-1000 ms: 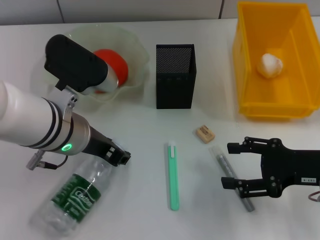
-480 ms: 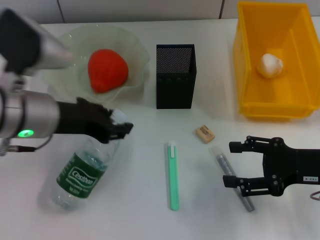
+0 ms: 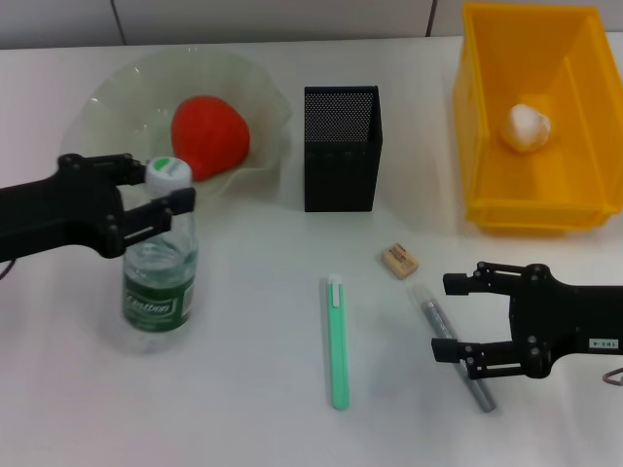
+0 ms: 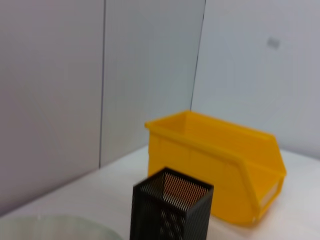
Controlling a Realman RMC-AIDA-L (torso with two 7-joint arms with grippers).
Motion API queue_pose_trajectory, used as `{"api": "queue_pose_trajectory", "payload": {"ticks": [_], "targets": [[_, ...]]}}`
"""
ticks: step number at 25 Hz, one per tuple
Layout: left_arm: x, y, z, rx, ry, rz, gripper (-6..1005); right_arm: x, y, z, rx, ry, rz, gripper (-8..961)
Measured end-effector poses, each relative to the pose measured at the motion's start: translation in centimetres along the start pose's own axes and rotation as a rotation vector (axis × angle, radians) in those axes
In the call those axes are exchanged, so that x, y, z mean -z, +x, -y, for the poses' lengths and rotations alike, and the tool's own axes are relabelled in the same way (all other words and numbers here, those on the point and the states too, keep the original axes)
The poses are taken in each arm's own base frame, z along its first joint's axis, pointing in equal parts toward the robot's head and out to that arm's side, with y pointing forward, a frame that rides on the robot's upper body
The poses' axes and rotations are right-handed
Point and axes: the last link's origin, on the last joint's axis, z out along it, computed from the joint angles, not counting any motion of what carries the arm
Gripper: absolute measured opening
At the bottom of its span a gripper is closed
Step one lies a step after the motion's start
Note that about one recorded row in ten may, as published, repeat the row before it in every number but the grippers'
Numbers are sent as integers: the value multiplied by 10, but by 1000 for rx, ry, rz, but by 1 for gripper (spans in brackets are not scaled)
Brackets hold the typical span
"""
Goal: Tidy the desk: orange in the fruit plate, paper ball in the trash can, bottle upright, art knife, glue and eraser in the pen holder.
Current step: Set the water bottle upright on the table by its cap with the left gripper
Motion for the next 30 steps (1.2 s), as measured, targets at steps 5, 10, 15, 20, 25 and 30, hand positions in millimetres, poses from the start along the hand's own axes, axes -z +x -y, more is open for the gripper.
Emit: {"api": "queue_pose_trajectory", "payload": {"ticks": [5,10,15,20,25,30], "targets": [[11,-2,3,-11,11,-47,443,-2,-4,2,6,-6,0,840],[19,-3,7,-9,34,-65,443,-3,-7,3,8,-11,0,840],[20,-2,7,-32,34,-68,443,-3,-7,3,9,-13,0,840],[21,-4,7,-87,42,-74,444,-3,-8,2,2,-22,1,840],[22,-5,7,-92,43,-85,448,-4,-9,2,-11,-24,1,839],[21,-4,6,-90,39,-92,451,-5,-10,3,-10,-28,2,839]]}}
